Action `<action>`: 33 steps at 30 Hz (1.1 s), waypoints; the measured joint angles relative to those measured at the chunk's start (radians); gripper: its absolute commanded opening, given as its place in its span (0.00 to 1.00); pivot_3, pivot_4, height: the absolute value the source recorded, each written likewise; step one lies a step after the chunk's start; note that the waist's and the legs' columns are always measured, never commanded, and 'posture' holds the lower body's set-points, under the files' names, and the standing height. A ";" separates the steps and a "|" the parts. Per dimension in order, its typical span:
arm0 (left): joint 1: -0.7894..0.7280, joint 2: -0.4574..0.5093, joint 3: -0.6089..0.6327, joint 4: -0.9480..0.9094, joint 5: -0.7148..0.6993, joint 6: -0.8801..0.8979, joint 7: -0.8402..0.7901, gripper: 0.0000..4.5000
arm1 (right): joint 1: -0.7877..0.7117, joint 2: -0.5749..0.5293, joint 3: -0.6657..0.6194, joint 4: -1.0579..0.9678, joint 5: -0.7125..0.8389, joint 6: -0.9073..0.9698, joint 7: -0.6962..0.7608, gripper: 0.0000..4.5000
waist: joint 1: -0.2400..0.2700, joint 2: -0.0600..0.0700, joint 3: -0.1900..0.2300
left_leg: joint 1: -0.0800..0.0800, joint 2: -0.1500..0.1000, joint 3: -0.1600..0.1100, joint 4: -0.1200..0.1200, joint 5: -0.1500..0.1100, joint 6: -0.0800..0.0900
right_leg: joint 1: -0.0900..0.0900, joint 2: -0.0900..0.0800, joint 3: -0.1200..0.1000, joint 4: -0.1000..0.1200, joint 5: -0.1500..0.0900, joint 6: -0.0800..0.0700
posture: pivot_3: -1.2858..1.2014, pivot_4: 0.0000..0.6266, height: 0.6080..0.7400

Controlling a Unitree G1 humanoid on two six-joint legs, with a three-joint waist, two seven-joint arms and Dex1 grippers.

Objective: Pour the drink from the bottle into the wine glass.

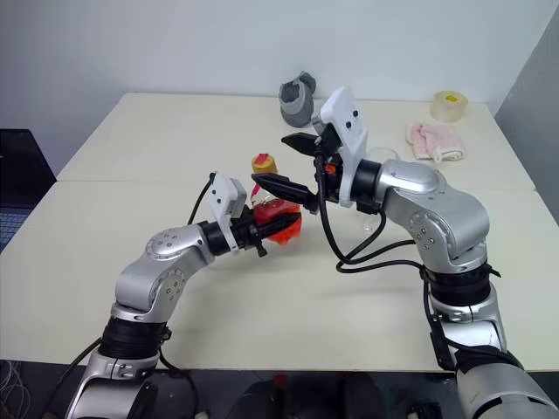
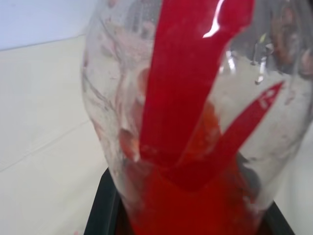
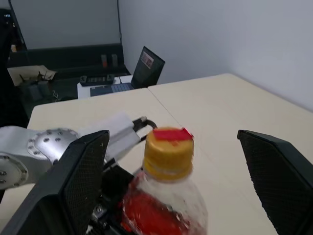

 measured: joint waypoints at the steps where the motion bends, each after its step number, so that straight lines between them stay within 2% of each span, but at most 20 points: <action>1: -0.001 -0.002 -0.004 0.003 0.000 0.000 -0.001 0.26 | -0.005 0.009 0.002 0.002 -0.001 0.000 -0.007 1.00 | 0.000 0.000 0.000 | 0.000 0.000 0.000 0.000 0.000 0.000 | 0.000 0.000 0.000 0.000 0.000 0.000 | 0.52 0.24 1.00; 7: -0.001 -0.002 -0.005 0.009 0.002 -0.009 -0.020 0.26 | -0.019 0.056 0.032 0.048 -0.038 -0.027 -0.038 1.00 | 0.000 0.000 0.000 | 0.000 0.000 0.000 0.000 0.000 0.000 | 0.000 0.000 0.000 0.000 0.000 0.000 | 0.52 0.24 1.00; 14: -0.004 -0.002 -0.007 0.012 0.006 -0.017 -0.034 0.26 | -0.020 0.057 0.051 0.105 -0.102 -0.079 -0.042 1.00 | -0.001 0.000 0.000 | 0.000 0.000 0.000 0.000 0.000 0.000 | 0.000 0.000 0.000 0.000 0.000 0.000 | 0.52 0.24 1.00; 24: -0.004 -0.001 -0.009 0.015 0.020 -0.017 -0.040 0.26 | -0.015 0.005 0.056 0.073 -0.111 -0.062 -0.032 1.00 | 0.000 0.000 0.000 | 0.000 0.000 0.000 0.000 0.000 0.000 | 0.000 0.000 0.000 0.000 0.000 0.000 | 0.52 0.24 1.00; 33: -0.004 0.012 -0.005 0.015 0.020 -0.019 -0.040 0.26 | 0.042 -0.074 -0.030 -0.019 -0.029 0.035 -0.036 1.00 | 0.000 0.000 0.000 | 0.000 0.000 0.000 0.000 0.000 0.001 | 0.000 0.000 0.000 0.000 0.000 0.000 | 0.52 0.24 1.00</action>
